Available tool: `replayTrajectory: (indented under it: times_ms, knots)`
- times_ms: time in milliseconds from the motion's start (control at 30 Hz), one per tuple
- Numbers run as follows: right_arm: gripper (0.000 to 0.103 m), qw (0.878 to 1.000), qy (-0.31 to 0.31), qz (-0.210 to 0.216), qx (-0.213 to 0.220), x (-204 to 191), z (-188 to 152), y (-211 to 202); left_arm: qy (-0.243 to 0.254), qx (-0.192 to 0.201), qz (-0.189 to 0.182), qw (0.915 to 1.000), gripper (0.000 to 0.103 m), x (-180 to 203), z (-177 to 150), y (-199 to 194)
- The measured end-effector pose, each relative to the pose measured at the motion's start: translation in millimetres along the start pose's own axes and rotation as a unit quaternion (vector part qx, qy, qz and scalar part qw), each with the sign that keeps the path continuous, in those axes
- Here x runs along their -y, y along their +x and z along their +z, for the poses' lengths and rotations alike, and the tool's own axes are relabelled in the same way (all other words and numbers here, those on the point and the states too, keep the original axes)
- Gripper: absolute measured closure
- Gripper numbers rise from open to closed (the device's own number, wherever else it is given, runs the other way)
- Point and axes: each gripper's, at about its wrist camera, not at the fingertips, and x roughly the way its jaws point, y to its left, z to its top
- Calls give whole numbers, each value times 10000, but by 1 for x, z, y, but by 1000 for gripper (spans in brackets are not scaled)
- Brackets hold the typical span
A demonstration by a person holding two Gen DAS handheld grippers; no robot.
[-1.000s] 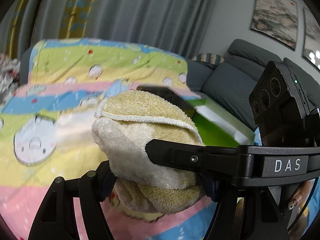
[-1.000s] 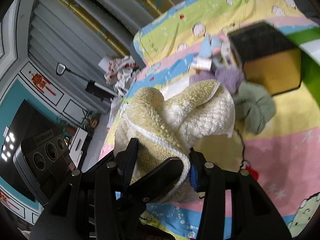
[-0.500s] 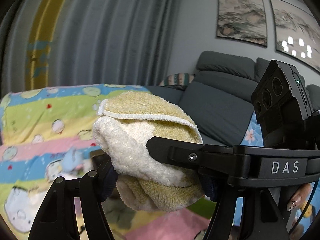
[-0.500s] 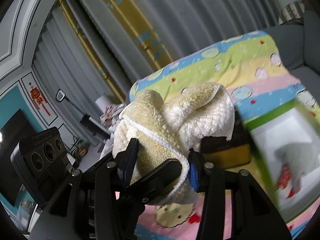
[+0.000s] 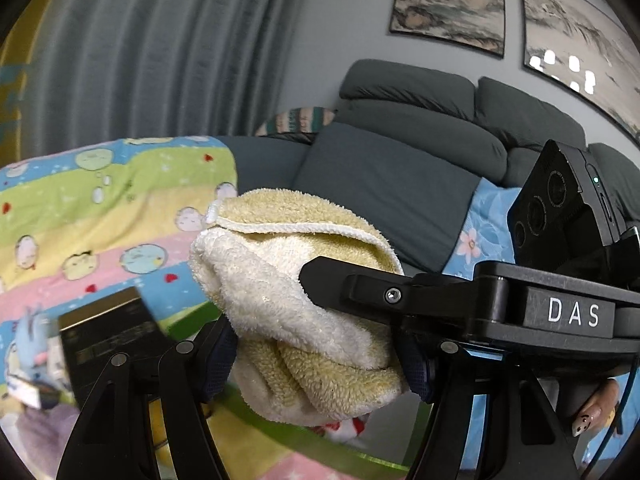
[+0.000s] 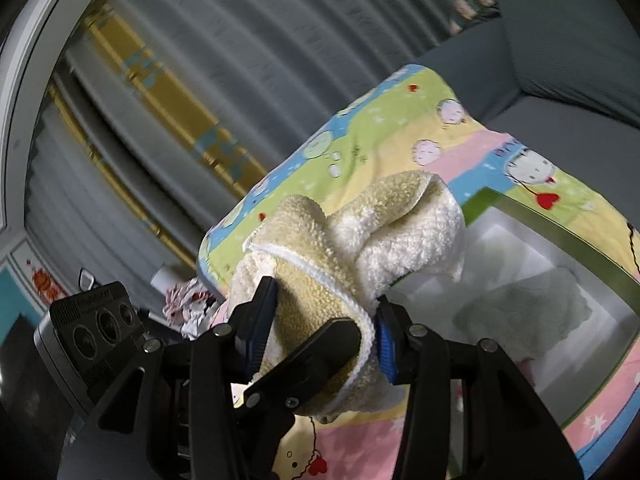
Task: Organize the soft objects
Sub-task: 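Carry the cream towel into the white box and open the right gripper, then withdraw the right gripper from the box back over the sheet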
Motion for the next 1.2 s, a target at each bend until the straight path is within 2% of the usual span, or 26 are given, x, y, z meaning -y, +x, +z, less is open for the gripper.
replayTrajectory:
  times_ms: [233, 667, 833, 900, 967, 1200]
  knots:
    - [59, 9989, 373, -275, 56, 29, 0, -7, -181, -245, -247, 9992, 32, 8, -8, 29]
    - [60, 9931, 1033, -546, 17, 69, -3, -6, -422, -700, -237, 9964, 32, 18, -23, 65]
    - [58, 9869, 1273, -986, 100, 77, -5, -5, -679, -977, -177, 9927, 32, 16, -30, 75]
    - [52, 9839, 1222, -1276, 253, 74, -4, -13, -863, -970, -327, 9910, 28, 14, -32, 72]
    - [28, 9818, 1206, -1372, 527, 71, -4, -23, -880, -938, -286, 9913, 21, 14, -32, 68]
    - [14, 9822, 1030, -1308, 870, 53, -8, -46, -931, -735, -247, 9926, 18, 5, -25, 25]
